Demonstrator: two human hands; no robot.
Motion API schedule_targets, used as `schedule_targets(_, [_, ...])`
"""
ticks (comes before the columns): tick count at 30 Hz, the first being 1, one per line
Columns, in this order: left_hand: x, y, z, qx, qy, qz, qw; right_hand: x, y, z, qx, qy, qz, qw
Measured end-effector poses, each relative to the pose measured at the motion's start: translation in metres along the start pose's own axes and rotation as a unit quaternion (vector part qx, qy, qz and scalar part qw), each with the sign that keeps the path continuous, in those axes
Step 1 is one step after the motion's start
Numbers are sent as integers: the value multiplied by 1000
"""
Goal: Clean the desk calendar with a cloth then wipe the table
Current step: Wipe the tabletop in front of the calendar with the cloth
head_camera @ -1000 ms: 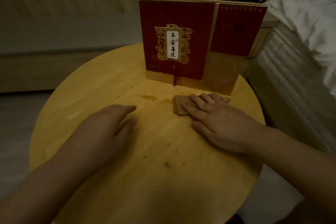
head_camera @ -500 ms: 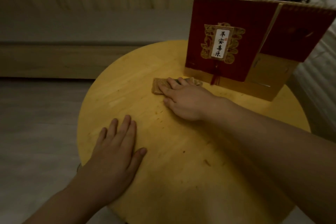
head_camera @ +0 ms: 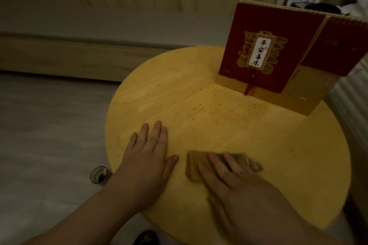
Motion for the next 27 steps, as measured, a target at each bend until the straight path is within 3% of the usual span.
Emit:
schedule_targets(3, [-2,-3,2,-3,-1,-2,1000,-8,-4,-61,68,44,-61,995])
schedule_targets(5, [-3,-3,3,-6,-2,-5,1000,-18,-11,-112,67,68,-74,993])
schedule_targets(9, [-2,-2,2,-8,-4,0,1000,-10,-30,-182,107,55,-52,991])
schedule_targets(10, [-1,-2,2,-6,-4,8,1000,-11,-40,-191,89,54,-56,993])
schedule_targets(13, [5,-15,-1,-29,-10,79,996,-36,-80,-209,-65,105,-104,987])
schedule_targets(14, [9,-24,-3,-55,-20,124,991,-45,-84,-214,-77,120,-119,983])
schedule_targets(17, [31,-49,-14,-137,-80,266,951,-54,-71,-225,9,126,-158,979])
schedule_targets(22, [57,-53,-29,-108,-178,426,880,-48,-67,-222,62,98,-266,957])
schedule_targets(25, [59,-48,-41,-70,-184,553,810,-36,-76,-209,66,94,-420,900])
schedule_targets(27, [59,-52,-53,-69,-180,653,733,-22,-79,-204,55,94,-542,834])
Point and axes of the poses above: each hand's wrist, its own z-axis away from the middle knuckle, its own y-axis out of the palm, x = y × z, the point moved 7 cm from there along -z, towards the middle knuckle, and after that the axes turned 5 degrees about -z, right-handed, at the moved point
